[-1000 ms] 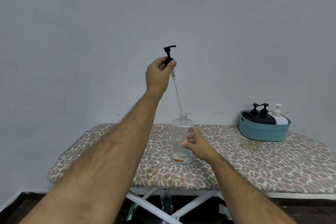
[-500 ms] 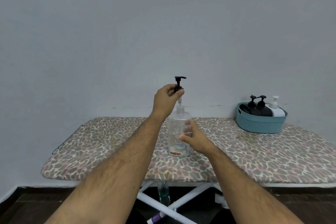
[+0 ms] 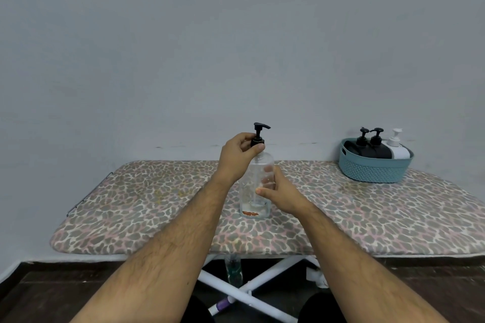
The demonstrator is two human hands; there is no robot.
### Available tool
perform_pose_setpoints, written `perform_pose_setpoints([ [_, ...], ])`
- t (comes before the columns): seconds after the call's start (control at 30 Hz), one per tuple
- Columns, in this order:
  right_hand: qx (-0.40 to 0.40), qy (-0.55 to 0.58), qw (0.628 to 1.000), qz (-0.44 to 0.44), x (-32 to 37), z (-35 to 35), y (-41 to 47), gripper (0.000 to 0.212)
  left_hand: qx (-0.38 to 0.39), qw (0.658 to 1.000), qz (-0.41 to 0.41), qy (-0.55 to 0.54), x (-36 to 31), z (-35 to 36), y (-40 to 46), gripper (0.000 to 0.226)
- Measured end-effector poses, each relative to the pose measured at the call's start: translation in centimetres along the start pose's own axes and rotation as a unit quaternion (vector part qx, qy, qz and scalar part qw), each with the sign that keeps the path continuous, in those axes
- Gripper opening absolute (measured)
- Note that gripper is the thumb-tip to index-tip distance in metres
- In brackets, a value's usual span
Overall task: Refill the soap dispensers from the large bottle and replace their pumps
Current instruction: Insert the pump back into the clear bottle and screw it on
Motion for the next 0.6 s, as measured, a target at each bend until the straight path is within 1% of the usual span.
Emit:
perform_pose_setpoints([
  [0.13,0.004,-0.009,1.000,0.006,0.2,-0.1,-0.2,0.059,-0.001,1.000,-0.001,0.003,0.0,-0.1,-0.1,0.025],
  [0.3,0.016,-0.018,0.999,0.023,0.6,-0.4,-0.3,0.063,-0.012,0.999,0.002,0.034,0.0,-0.1,0.0,0.027],
  [0.33,0.023,-0.017,0.999,0.028,0.8,-0.4,-0.3,0.066,-0.014,0.999,0.000,0.038,0.0,-0.2,0.0,0.028],
  [0.4,0.037,0.009,0.999,0.026,1.2,-0.7,-0.3,0.079,-0.018,0.999,0.000,0.046,0.0,-0.3,0.1,0.027],
  [0.43,0.032,0.028,0.999,0.018,1.6,-0.9,-0.3,0.088,-0.019,0.998,0.001,0.053,-0.1,-0.3,0.2,0.026],
  [0.5,-0.005,0.051,0.999,-0.002,2.7,-1.4,-0.2,0.106,-0.014,0.998,0.005,0.059,-0.2,-0.5,0.3,0.024],
  [0.53,-0.020,0.055,0.998,-0.012,3.3,-1.6,-0.2,0.110,-0.009,0.999,0.007,0.052,-0.3,-0.5,0.3,0.022],
  [0.57,-0.024,0.054,0.998,-0.020,3.9,-1.6,-0.1,0.109,-0.003,0.999,0.007,0.041,-0.3,-0.6,0.3,0.021],
  [0.6,-0.022,0.052,0.998,-0.026,4.2,-1.4,0.1,0.102,0.006,0.999,0.004,0.032,-0.3,-0.7,0.2,0.020],
])
Point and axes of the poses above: each hand's wrist, its own y-axis towards the middle knuckle, its own z-axis out of the palm, x = y × z, the point moved 3 cm from there along y, towards the middle knuckle, and after that the axes turned 11 degrees about z, right-handed, at the moved point
